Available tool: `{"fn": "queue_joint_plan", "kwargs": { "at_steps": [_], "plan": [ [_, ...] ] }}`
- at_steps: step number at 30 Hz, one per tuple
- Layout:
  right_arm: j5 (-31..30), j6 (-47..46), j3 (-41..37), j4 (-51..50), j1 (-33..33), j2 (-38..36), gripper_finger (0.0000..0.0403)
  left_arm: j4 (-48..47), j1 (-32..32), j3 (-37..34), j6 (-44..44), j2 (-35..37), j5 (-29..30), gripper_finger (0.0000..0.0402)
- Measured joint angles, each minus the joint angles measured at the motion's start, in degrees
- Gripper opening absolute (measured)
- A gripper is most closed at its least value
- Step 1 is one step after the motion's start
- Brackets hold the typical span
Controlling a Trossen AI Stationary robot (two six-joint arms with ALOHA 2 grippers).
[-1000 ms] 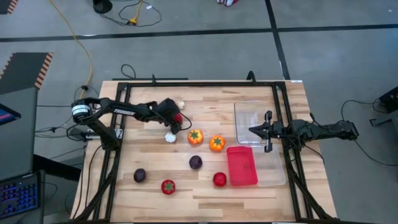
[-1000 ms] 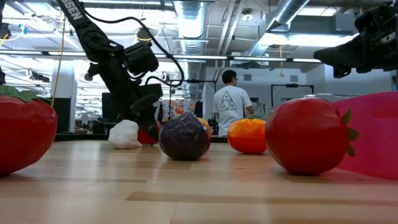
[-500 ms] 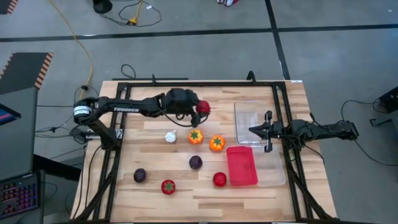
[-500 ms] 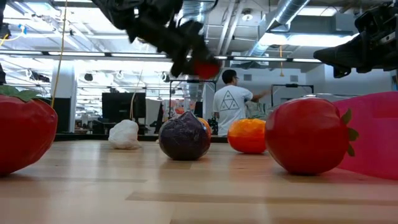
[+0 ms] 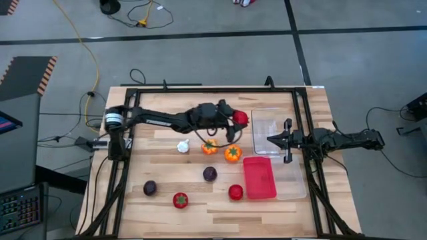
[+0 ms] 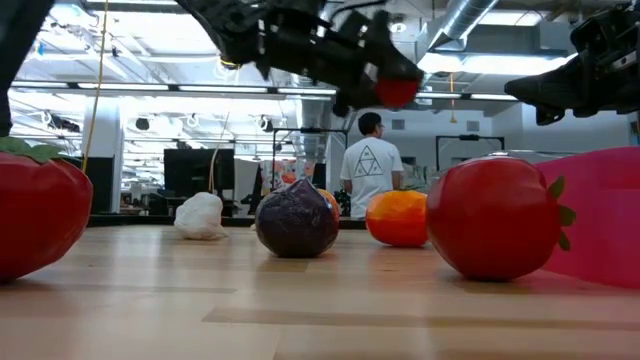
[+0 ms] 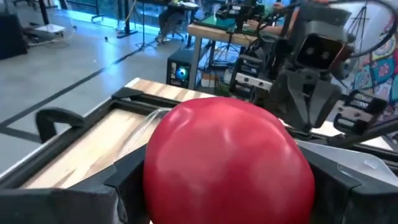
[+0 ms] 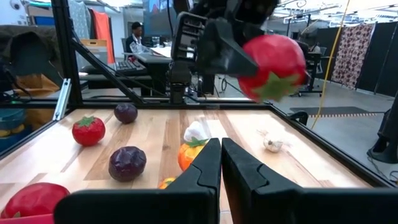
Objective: Sort produce into baskets
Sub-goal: Put the top left red tomato into the top transparent bin
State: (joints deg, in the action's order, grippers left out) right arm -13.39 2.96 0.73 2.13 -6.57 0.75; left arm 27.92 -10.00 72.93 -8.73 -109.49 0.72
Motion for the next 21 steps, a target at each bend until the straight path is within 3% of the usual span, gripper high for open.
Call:
{"fn": "queue_joint_plan", "kwargs": {
  "at_steps": [14,21],
  "plan": [
    [0.0,0.0,0.0,0.0,0.0,0.0,0.0042,-0.4,0.2,20.3,-2.0,-19.7,-7.9,0.0277],
    [0.0,0.0,0.0,0.0,0.0,0.0,0.0042,-0.4,0.0,25.8,-1.6,-23.9,-9.5,0.0278]
  ]
}}
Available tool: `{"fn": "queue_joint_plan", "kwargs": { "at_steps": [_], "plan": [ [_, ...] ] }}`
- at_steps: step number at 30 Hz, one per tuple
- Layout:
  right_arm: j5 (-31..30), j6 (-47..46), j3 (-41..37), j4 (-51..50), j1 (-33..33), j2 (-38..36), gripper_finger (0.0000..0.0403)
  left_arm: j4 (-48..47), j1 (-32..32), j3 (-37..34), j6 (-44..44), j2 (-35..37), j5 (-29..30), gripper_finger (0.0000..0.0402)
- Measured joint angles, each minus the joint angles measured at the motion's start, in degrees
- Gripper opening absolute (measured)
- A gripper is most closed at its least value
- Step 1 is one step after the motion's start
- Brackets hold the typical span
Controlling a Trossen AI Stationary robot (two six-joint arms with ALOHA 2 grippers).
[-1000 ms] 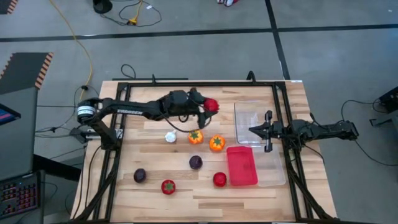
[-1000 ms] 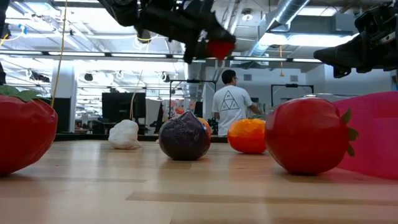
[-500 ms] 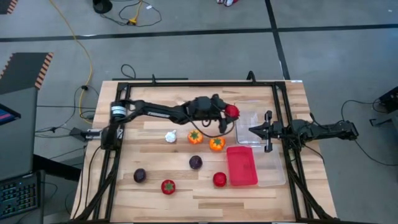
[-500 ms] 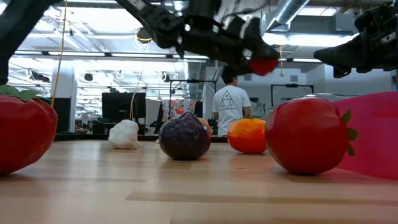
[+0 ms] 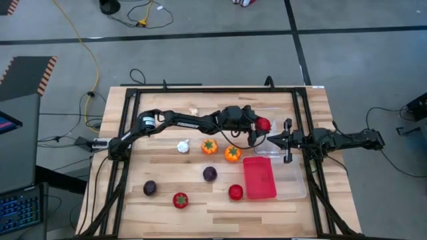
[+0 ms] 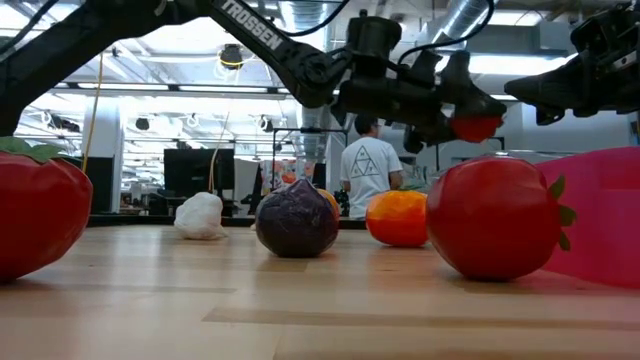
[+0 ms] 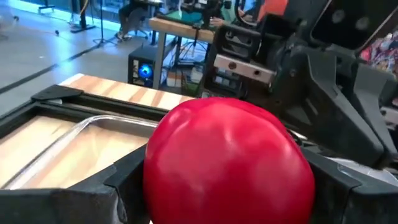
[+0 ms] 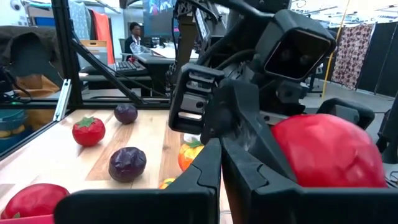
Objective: Sort produce into baskets
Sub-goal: Put the top left red tomato into the top transparent bin, then put the bottom garlic into the red bin
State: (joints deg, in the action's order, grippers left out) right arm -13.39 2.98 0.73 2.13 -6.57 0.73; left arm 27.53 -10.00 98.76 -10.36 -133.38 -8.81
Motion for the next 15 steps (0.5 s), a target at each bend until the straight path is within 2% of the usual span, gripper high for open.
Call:
{"fn": "queue_joint_plan", "kwargs": {
  "at_steps": [6,12,15],
  "plan": [
    [0.0,0.0,0.0,0.0,0.0,0.0,0.0042,0.4,-1.9,0.0,2.2,0.0,-8.8,0.0321],
    [0.0,0.0,0.0,0.0,0.0,0.0,0.0042,-0.2,-3.5,0.0,-2.5,0.0,-14.0,0.0389],
    [0.0,0.0,0.0,0.0,0.0,0.0,0.0042,0.9,-3.7,0.0,-2.8,0.0,-16.8,0.0395]
  ]
}}
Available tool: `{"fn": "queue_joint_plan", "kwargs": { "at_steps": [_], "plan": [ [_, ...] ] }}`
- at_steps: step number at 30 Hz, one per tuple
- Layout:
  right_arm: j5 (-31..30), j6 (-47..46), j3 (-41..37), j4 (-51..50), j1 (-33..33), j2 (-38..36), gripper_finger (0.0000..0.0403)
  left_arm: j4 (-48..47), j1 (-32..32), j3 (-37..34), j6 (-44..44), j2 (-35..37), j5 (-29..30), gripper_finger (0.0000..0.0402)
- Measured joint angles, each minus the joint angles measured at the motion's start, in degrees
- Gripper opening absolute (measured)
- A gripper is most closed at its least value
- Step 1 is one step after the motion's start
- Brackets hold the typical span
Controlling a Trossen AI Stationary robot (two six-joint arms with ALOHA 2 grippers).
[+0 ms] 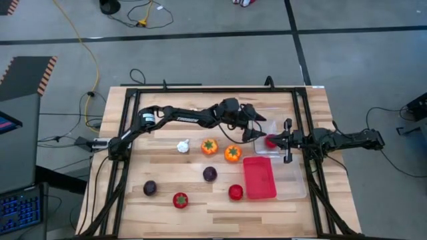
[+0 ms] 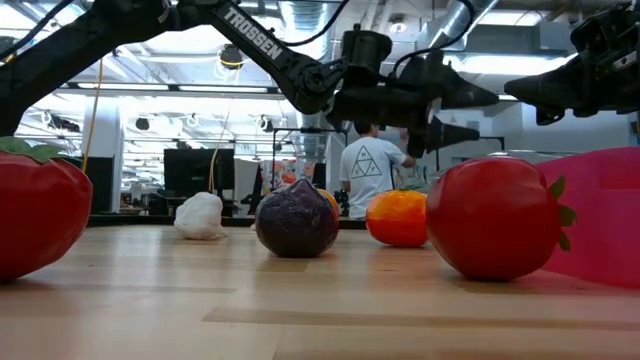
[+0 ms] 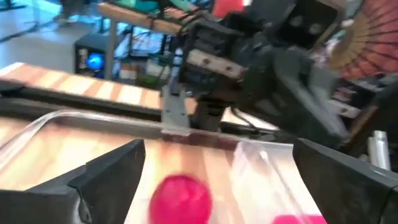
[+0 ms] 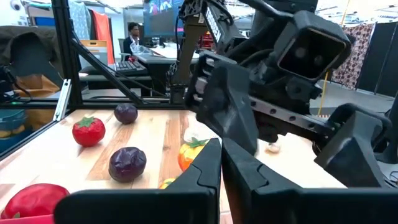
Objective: Sort produce into baskets
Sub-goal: Put the bottom garlic into the red bin
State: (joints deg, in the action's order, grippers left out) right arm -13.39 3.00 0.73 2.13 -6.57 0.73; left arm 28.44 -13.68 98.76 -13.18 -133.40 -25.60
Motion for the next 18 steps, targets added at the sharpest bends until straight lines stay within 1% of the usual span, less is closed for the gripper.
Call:
{"fn": "queue_joint_plan", "kwargs": {
  "at_steps": [3,7,10,14,18],
  "plan": [
    [0.0,0.0,0.0,0.0,0.0,0.0,0.0042,0.0,-0.2,0.0,2.6,0.6,-2.4,0.0392],
    [0.0,0.0,0.0,0.0,0.0,0.0,0.0042,-2.7,-0.7,0.0,7.7,3.0,-2.2,0.0391],
    [0.0,0.0,0.0,0.0,0.0,0.0,0.0042,-10.2,-1.3,0.0,11.4,6.6,-1.9,0.0391],
    [0.0,0.0,0.0,0.0,0.0,0.0,0.0042,-23.2,-2.0,0.0,19.2,12.0,2.4,0.0391],
    [0.0,0.0,0.0,0.0,0.0,0.0,0.0042,-34.4,-2.1,0.0,26.9,18.4,10.9,0.039]
  ]
}}
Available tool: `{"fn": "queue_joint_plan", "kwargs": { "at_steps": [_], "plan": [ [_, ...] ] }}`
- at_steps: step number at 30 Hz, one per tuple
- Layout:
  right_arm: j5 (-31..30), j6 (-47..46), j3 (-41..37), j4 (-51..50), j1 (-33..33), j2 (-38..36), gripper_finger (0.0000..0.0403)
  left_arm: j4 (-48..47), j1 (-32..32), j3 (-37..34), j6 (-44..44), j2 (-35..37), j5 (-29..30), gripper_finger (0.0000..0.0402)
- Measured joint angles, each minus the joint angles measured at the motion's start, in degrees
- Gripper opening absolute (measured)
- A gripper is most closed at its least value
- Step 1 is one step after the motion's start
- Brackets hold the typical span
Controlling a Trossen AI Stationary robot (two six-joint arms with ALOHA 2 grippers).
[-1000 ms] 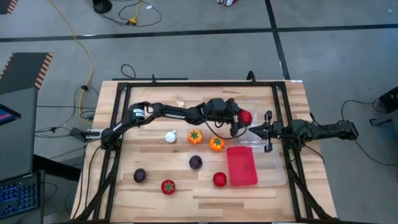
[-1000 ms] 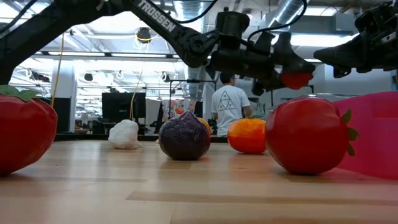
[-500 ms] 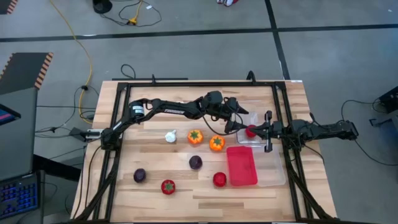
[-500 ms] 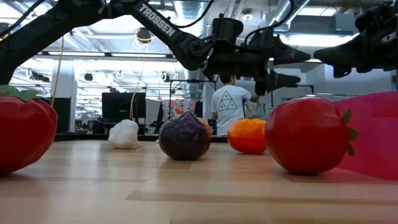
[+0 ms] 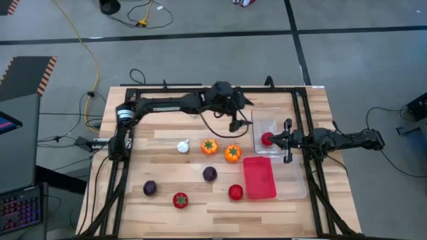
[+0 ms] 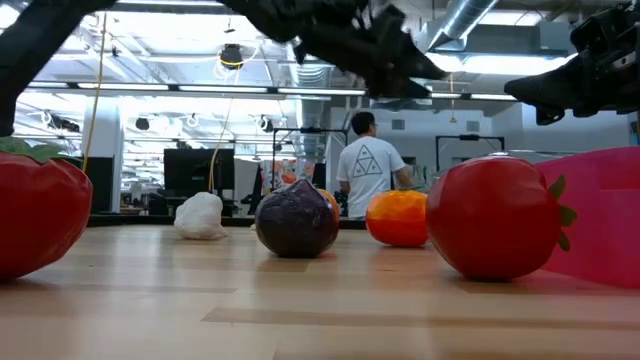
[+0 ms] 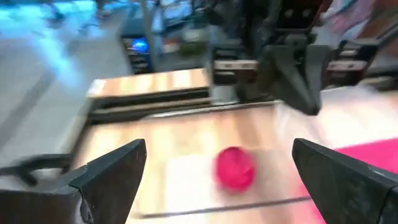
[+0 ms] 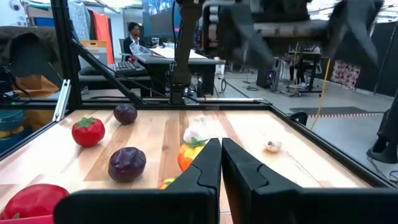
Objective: Sort produce into baskets
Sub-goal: Put the bottom garlic into the red bin
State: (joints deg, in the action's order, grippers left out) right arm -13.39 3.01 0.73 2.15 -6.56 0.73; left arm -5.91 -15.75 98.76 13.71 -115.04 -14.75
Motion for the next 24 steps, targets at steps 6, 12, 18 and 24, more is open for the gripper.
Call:
{"fn": "queue_joint_plan", "kwargs": {
  "at_steps": [6,12,18,24],
  "plan": [
    [0.0,0.0,0.0,0.0,0.0,0.0,0.0042,-18.8,-0.8,0.0,1.1,8.4,7.9,0.039],
    [0.0,0.0,0.0,0.2,0.0,0.0,0.0042,-39.6,-3.0,0.0,-2.1,12.8,7.8,0.0391],
    [0.0,0.0,0.0,0.3,-0.1,0.0,0.0042,-56.8,-2.3,0.0,-6.0,13.6,8.0,0.0391],
    [0.0,0.0,0.0,0.4,0.0,0.0,0.0042,-67.9,0.5,-1.9,-11.4,13.5,9.8,0.0391]
  ]
}}
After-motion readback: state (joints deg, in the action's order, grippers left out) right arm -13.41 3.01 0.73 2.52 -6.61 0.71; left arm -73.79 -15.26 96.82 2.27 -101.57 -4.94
